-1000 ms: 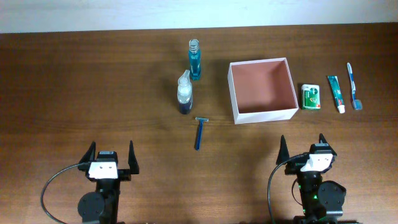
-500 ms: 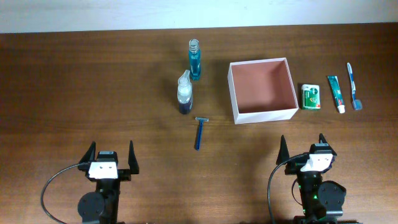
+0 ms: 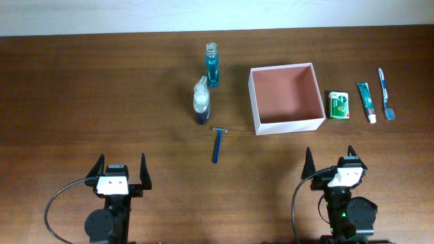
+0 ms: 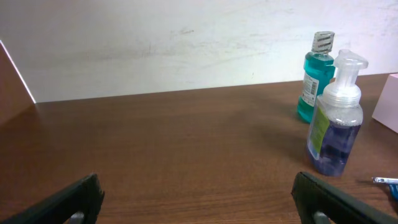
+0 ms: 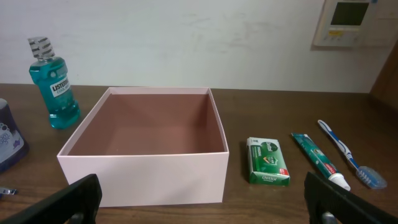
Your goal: Pack container
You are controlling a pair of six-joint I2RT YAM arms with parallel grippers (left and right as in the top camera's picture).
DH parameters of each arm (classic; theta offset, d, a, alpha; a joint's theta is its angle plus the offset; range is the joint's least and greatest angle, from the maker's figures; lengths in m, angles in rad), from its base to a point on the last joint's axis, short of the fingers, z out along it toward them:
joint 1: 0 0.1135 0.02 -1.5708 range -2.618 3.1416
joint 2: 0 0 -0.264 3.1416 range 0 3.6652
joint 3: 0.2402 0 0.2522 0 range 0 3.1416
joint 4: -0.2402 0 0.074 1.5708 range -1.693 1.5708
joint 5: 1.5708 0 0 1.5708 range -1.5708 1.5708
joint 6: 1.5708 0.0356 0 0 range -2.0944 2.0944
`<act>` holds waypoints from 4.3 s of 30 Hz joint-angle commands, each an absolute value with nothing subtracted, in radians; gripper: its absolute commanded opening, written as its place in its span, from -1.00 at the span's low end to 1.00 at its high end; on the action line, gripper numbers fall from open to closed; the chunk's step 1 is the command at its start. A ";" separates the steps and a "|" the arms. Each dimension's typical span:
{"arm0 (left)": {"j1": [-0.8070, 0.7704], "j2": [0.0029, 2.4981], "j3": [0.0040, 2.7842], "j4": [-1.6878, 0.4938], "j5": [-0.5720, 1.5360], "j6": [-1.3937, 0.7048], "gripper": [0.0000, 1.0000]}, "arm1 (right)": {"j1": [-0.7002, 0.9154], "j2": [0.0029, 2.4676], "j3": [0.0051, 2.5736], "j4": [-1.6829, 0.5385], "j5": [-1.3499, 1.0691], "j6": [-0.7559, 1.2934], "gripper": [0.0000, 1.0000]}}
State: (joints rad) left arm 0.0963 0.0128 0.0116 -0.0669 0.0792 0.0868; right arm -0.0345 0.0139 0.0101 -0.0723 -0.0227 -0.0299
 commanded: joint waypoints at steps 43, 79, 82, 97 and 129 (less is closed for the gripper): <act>0.092 0.843 1.208 -0.364 0.887 0.046 0.99 | -0.027 0.004 0.006 -0.079 -0.006 -0.029 0.98; -0.452 1.752 1.989 -1.282 0.029 -0.061 0.99 | -0.027 0.004 0.006 -0.079 -0.006 -0.029 0.98; -0.422 1.767 1.995 -1.250 0.016 -0.097 0.99 | -0.027 0.004 0.006 -0.079 -0.006 -0.029 0.98; -0.368 1.942 2.018 -1.169 0.082 -0.090 0.99 | -0.027 0.004 0.006 -0.079 -0.006 -0.029 0.98; -0.373 2.138 2.014 -1.171 0.033 -0.189 0.84 | -0.027 0.004 0.006 -0.079 -0.006 -0.029 0.98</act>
State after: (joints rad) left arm -0.3695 2.1304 2.0087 -1.1633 0.0437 -0.1844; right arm -0.0345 0.0109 0.0101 -0.0731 -0.0185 -0.0311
